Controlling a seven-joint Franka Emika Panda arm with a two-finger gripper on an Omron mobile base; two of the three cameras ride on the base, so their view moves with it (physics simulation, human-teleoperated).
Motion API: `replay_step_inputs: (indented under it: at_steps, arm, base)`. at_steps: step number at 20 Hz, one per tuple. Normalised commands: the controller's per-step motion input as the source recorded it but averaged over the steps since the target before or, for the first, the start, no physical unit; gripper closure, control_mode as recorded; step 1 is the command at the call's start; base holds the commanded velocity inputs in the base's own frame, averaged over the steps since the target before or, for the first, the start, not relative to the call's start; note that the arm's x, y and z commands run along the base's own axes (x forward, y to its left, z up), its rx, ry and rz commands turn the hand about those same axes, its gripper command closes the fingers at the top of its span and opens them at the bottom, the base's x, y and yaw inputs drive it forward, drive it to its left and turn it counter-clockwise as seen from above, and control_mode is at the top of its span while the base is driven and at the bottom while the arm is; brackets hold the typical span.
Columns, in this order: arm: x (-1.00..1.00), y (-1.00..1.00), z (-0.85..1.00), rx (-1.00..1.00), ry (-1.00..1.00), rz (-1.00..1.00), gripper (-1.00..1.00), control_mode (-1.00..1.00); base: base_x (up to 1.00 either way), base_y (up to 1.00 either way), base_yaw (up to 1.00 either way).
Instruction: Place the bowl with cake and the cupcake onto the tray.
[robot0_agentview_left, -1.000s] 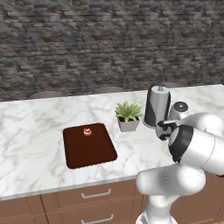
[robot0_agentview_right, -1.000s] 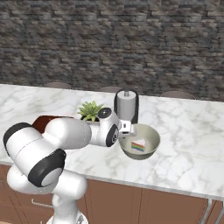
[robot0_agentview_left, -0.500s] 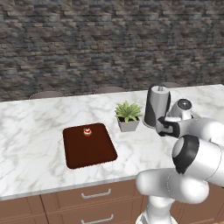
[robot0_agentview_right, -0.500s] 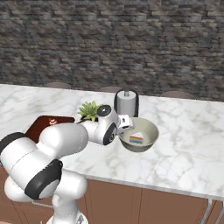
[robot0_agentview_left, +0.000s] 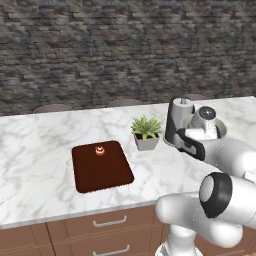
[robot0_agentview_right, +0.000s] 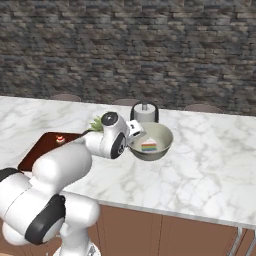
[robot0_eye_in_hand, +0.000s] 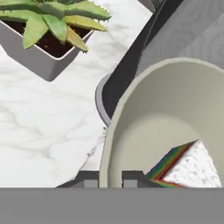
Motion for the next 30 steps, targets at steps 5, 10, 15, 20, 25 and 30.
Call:
replay_step_inputs:
  at_steps: [5, 10, 15, 20, 25, 30]
  arm:
    - [-0.1, 0.53, 0.13, 0.0, 0.0, 0.17, 1.0, -1.0]
    - [-0.24, 0.64, 0.04, 0.0, 0.0, 0.14, 1.0, -1.0]
    - [-0.09, 0.77, 0.0, 0.0, 0.03, 0.11, 1.0, -1.0]
    - [-0.04, 0.83, 0.0, 0.0, 0.03, 0.11, 1.0, -1.0]
    - [-0.01, 0.78, 0.0, 0.0, 0.04, 0.1, 1.0, -1.0]
    - [0.0, 0.73, 0.0, 0.0, 0.04, 0.11, 1.0, -1.0]
  base:
    - [0.0, 0.0, 0.0]
    - [0.0, 0.0, 0.0]
    - [0.0, 0.0, 0.0]
    - [0.0, 0.0, 0.0]
    - [0.0, 0.0, 0.0]
    - [0.0, 0.0, 0.0]
